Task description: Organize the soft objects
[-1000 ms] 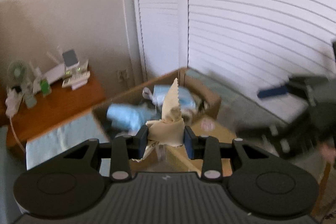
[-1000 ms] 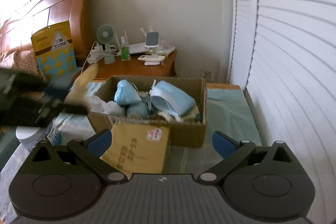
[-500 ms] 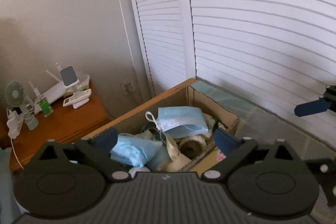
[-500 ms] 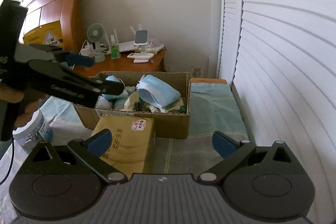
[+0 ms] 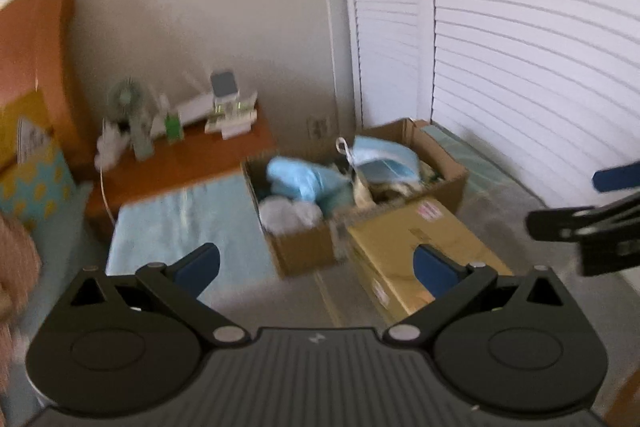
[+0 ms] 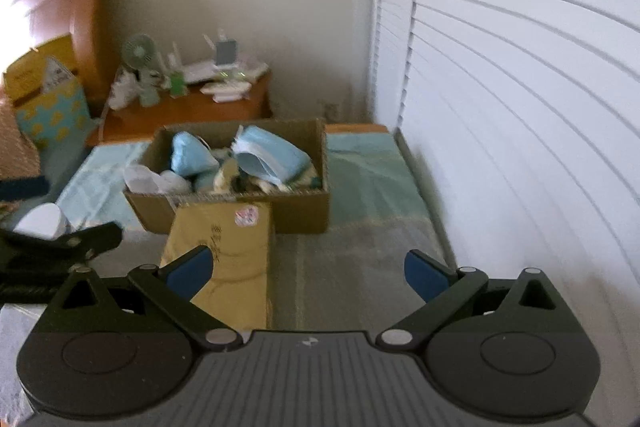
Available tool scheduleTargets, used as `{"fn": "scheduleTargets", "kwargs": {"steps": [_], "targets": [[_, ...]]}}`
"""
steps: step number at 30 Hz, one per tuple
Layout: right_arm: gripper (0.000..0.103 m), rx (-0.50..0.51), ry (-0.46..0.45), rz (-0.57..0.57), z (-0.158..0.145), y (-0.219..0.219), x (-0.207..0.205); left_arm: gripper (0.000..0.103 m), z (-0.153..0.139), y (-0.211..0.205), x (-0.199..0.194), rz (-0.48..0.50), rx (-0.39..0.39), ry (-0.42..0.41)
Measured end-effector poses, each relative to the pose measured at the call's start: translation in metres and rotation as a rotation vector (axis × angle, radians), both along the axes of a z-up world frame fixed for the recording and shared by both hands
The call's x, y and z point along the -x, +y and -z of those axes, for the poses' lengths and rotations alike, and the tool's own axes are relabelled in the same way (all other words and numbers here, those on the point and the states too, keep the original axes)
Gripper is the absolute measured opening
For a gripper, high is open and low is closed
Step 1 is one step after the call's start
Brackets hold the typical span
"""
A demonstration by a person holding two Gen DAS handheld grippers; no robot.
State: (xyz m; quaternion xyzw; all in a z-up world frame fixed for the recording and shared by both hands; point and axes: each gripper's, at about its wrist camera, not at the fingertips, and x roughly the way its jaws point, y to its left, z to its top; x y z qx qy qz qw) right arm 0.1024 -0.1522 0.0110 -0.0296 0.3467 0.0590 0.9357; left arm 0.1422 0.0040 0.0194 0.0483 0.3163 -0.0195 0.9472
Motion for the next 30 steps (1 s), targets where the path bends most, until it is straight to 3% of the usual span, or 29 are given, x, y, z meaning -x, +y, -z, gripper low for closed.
{"fn": "scheduleTargets", "kwargs": {"steps": [6, 11, 30], "targets": [[0.103, 0.018, 0.035, 0.028, -0.009, 0.008, 0.016, 0.102, -0.011, 0.001, 0.023, -0.064, 0.08, 0.067], [0.103, 0.041, 0.028, 0.041, -0.016, 0.011, 0.026, 0.102, -0.016, 0.003, 0.03, -0.121, 0.066, 0.08], [0.103, 0.038, 0.022, 0.033, -0.02, 0.011, 0.032, 0.102, -0.021, 0.001, 0.035, -0.13, 0.067, 0.088]]}}
